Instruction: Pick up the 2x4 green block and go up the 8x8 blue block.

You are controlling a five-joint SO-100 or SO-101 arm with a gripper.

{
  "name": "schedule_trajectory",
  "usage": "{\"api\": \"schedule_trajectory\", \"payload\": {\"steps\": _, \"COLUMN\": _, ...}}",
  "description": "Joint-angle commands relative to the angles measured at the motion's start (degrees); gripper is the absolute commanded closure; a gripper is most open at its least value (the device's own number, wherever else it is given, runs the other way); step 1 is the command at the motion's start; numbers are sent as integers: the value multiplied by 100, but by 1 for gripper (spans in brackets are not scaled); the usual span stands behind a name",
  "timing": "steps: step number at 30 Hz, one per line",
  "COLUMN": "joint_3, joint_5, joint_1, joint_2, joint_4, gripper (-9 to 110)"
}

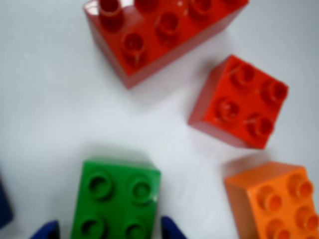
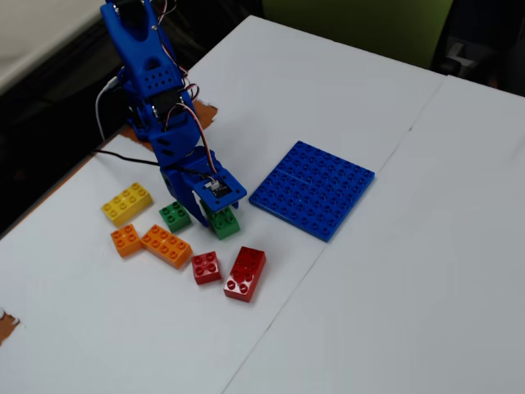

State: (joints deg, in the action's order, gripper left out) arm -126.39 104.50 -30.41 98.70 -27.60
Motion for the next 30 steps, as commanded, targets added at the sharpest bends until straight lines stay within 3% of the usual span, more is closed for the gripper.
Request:
{"api": "schedule_trajectory", "payload": {"steps": 1, "joint_3": 18, "joint_5": -70, "joint_1": 88, "joint_2": 9, "joint_4": 123, "gripper": 77}}
{"api": "schedule_trajectory", "payload": {"steps": 8, "joint_3": -167, "joint_5": -79, "joint_1": 97, "joint_2": 0, "joint_4": 352, "gripper": 80}}
{"api": "schedule_trajectory", "payload": {"steps": 12, "joint_3": -185, "joint_5": -404, "joint_1": 123, "joint_2": 26, "joint_4": 396, "gripper": 100}}
{"api": "schedule_trajectory", "payload": {"steps": 17, "joint_3": -176, "joint_5": -791, "joint_1": 246, "joint_2": 396, "joint_4": 211, "gripper": 101}}
{"api": "schedule_trajectory", "payload": {"steps": 23, "joint_3": 677, "joint_5": -642, "joint_1": 501, "joint_2": 1652, "joint_4": -2162, "gripper": 101}}
{"api": "schedule_trajectory", "payload": {"steps": 30, "joint_3": 4438, "joint_5": -721, "joint_1": 1336, "joint_2": 782, "joint_4": -5590, "gripper": 101}}
